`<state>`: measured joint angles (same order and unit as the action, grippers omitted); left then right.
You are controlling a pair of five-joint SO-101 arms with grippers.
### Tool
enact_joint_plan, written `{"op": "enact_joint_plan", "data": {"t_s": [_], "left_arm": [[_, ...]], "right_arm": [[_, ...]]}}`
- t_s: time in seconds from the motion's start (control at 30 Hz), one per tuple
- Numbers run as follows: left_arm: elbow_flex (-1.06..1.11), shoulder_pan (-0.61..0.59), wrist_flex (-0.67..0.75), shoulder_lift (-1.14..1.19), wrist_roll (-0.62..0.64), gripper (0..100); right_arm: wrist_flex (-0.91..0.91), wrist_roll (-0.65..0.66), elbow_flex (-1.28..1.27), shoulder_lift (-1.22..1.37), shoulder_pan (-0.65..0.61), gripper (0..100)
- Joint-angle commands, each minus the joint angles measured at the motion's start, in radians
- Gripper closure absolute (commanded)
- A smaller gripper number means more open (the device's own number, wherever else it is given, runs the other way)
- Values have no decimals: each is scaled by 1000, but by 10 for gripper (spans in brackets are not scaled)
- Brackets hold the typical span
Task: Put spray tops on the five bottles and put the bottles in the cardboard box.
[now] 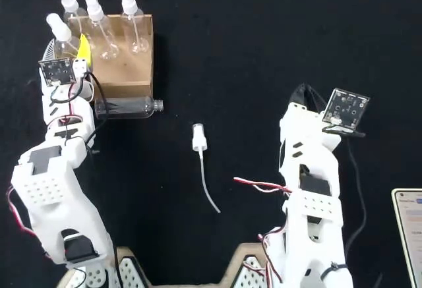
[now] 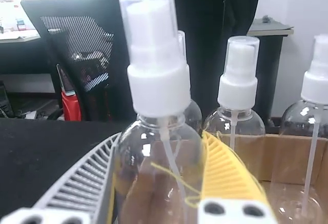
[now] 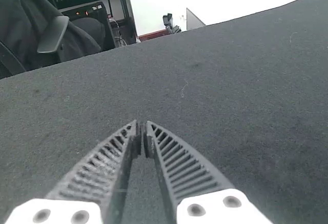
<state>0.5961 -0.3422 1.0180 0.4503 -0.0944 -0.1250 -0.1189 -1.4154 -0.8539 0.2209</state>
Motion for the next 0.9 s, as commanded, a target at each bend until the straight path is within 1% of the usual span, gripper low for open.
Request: {"op": "enact_joint_plan", "data": {"t_s": [0.0, 0.3, 0.43, 0.5, 0.87], "left_arm": [[-64, -15, 21, -12, -5, 964], [-58, -7, 20, -9, -3, 964], [-67, -8, -64, -11, -3, 964], [-67, -8, -84, -11, -3, 964], [-67, -8, -91, -9, -3, 964]], "right_arm": [[-25, -3, 28, -22, -12, 983], [-25, -3, 28, -22, -12, 983], [-25, -3, 28, -22, -12, 983], [-25, -3, 28, -22, -12, 983], [-25, -3, 28, -22, -12, 983]]}}
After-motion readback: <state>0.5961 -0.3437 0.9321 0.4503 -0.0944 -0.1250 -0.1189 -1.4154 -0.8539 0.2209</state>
